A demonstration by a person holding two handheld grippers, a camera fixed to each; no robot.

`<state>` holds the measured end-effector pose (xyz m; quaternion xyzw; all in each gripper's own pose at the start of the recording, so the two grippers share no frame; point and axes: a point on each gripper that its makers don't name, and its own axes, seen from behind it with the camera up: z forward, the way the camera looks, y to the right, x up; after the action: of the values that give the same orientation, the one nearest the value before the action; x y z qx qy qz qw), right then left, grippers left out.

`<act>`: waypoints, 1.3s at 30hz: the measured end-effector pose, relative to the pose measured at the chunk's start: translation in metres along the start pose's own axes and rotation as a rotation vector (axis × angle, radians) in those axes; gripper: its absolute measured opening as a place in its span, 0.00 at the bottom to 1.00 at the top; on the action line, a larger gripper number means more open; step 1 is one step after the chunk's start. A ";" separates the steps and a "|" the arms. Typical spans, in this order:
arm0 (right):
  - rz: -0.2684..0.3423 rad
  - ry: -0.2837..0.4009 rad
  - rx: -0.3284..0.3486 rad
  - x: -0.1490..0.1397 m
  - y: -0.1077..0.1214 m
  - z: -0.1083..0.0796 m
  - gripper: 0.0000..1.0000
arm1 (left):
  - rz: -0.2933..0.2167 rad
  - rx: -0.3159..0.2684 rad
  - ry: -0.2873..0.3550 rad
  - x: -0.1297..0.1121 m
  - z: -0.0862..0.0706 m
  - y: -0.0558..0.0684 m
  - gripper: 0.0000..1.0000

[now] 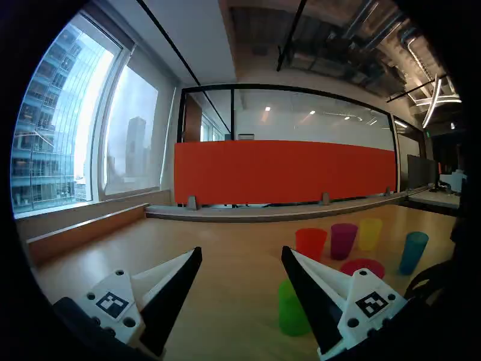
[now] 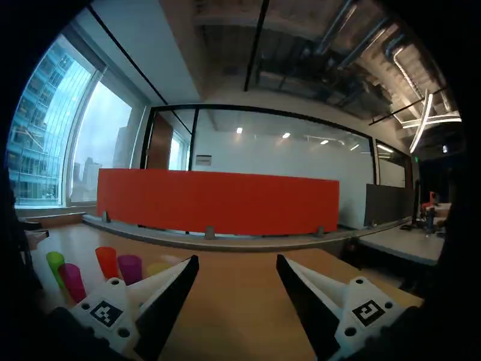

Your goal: Pour water

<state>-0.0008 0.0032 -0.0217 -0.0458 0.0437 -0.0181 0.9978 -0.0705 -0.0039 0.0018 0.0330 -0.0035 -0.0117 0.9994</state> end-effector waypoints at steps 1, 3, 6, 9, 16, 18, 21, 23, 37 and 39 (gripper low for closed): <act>-0.002 0.003 0.002 -0.002 -0.001 0.001 1.00 | 0.000 0.000 0.000 0.000 0.000 0.000 0.99; -0.006 0.008 0.006 -0.005 -0.004 0.003 1.00 | 0.000 0.000 0.000 0.000 0.000 0.001 0.99; -0.014 0.018 0.030 -0.011 -0.011 0.004 1.00 | 0.000 0.000 0.000 0.000 0.000 0.000 0.99; -0.005 0.019 0.046 -0.016 -0.015 0.007 1.00 | 0.000 0.000 0.000 0.000 0.000 0.000 0.99; 0.034 0.015 0.050 -0.027 -0.014 0.013 1.00 | 0.000 0.000 0.000 0.001 0.000 0.000 0.99; 0.039 0.008 0.054 -0.033 -0.013 0.014 1.00 | 0.000 0.000 0.000 0.001 0.000 0.001 0.99; 0.047 -0.012 0.048 -0.044 -0.010 0.015 1.00 | 0.000 0.000 0.000 0.000 0.000 0.001 0.99; 0.049 -0.027 0.043 -0.050 -0.008 0.016 1.00 | 0.000 0.000 0.000 0.000 0.000 0.001 0.99; 0.049 -0.055 0.048 -0.067 -0.005 0.020 1.00 | 0.000 0.000 0.000 0.000 0.001 0.001 0.99; 0.047 -0.058 0.047 -0.069 -0.004 0.020 1.00 | 0.000 0.000 0.000 0.000 0.000 0.001 0.99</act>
<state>-0.0677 0.0034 0.0041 -0.0217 0.0155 0.0056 0.9996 -0.0706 -0.0034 0.0023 0.0329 -0.0033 -0.0118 0.9994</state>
